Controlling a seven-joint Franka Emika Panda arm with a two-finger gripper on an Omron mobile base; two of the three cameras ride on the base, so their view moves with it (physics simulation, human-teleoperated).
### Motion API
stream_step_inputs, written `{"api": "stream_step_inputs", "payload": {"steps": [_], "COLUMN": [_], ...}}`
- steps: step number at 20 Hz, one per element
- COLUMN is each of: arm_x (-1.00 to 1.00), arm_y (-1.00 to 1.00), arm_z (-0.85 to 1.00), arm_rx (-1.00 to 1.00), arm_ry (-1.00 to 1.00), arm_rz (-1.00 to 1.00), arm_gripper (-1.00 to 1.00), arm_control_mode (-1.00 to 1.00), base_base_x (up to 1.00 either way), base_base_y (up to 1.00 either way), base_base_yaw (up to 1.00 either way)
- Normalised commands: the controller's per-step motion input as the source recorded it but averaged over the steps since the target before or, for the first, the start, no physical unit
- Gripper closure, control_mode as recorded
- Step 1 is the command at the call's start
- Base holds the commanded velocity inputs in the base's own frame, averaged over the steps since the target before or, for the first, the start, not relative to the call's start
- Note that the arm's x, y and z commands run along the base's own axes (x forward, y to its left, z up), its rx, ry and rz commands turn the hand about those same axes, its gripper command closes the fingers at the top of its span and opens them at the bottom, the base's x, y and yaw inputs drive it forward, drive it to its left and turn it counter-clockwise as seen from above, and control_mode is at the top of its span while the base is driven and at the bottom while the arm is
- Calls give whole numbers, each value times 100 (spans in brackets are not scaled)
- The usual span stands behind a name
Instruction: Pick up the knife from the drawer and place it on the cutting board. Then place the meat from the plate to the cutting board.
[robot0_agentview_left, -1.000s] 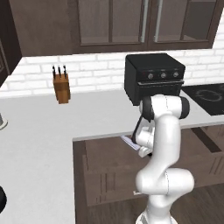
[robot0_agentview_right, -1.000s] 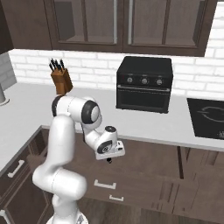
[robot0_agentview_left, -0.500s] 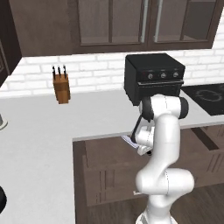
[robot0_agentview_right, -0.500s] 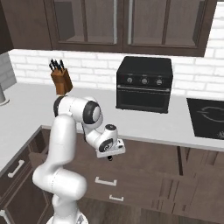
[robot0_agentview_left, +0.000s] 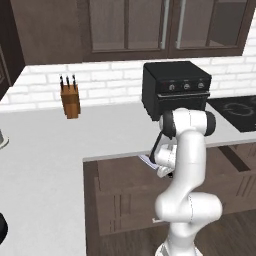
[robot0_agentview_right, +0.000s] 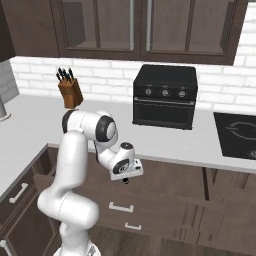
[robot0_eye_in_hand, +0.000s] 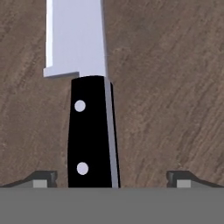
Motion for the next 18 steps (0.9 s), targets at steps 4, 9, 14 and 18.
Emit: {"api": "stream_step_inputs", "payload": {"steps": [4, 9, 14, 18], "arm_x": [-4, -11, -23, -42], "arm_y": [0, 0, 0, 0], "arm_z": [-41, -36, -15, 0], "arm_rx": [0, 0, -2, -1], "arm_ry": [0, 0, 0, 0], "arm_rz": [8, 9, 9, 14], "arm_gripper": [100, 100, 100, 100], "arm_control_mode": [-100, -100, -100, -100], "base_base_x": [0, 0, 0, 0], "base_base_y": [0, 0, 0, 0], "base_base_yaw": [0, 0, 0, 0]}}
